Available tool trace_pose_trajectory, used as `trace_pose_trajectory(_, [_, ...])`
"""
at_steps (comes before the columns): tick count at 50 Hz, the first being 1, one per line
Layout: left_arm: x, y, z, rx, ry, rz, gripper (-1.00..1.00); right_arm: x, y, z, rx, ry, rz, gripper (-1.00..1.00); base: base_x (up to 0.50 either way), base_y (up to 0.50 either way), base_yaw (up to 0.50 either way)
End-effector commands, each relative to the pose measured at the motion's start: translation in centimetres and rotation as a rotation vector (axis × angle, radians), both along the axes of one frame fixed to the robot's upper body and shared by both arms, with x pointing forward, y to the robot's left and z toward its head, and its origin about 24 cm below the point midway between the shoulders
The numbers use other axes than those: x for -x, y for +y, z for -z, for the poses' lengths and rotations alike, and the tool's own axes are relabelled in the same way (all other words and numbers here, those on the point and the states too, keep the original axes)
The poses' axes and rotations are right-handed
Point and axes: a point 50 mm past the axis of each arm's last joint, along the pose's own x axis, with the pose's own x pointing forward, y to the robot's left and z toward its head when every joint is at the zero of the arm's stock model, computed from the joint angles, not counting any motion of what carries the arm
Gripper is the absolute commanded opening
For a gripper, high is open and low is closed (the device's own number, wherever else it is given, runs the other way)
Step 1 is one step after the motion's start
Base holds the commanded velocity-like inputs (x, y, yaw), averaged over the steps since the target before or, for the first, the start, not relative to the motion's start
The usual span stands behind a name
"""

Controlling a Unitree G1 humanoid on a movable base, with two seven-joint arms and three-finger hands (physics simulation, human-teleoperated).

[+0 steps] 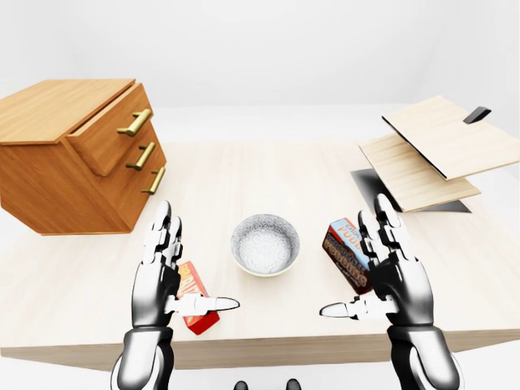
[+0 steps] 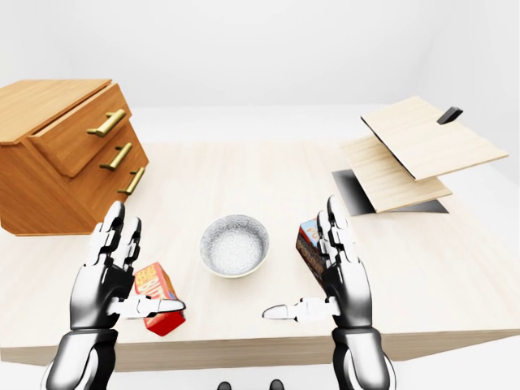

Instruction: Close the top drawer of the cabinet and put the bowl on top of it.

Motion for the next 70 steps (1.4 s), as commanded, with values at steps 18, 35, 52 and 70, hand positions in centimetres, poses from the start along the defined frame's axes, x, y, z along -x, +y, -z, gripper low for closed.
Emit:
trace_pose_trajectory(18, [0.06,0.04,-0.08,0.007,-0.006,0.000,1.00,-0.02,0.19,0.15,0.001,0.003,-0.011,1.00,0.18,0.00,0.00])
trace_pose_trajectory(35, [-0.04,-0.02,0.01,0.005,-0.004,-0.001,1.00,-0.14,0.19,0.34,0.001,0.006,-0.018,1.00,0.08,0.00,0.00])
trace_pose_trajectory(52, [0.08,0.16,-0.18,0.007,-0.005,-0.003,1.00,0.01,0.30,0.24,0.011,-0.007,-0.010,1.00,0.00,0.02,0.00])
trace_pose_trajectory(70, [-0.10,0.10,-0.05,0.006,-0.004,-0.003,1.00,-0.03,0.54,0.49,0.025,-0.008,-0.010,1.00,0.00,0.32,0.00])
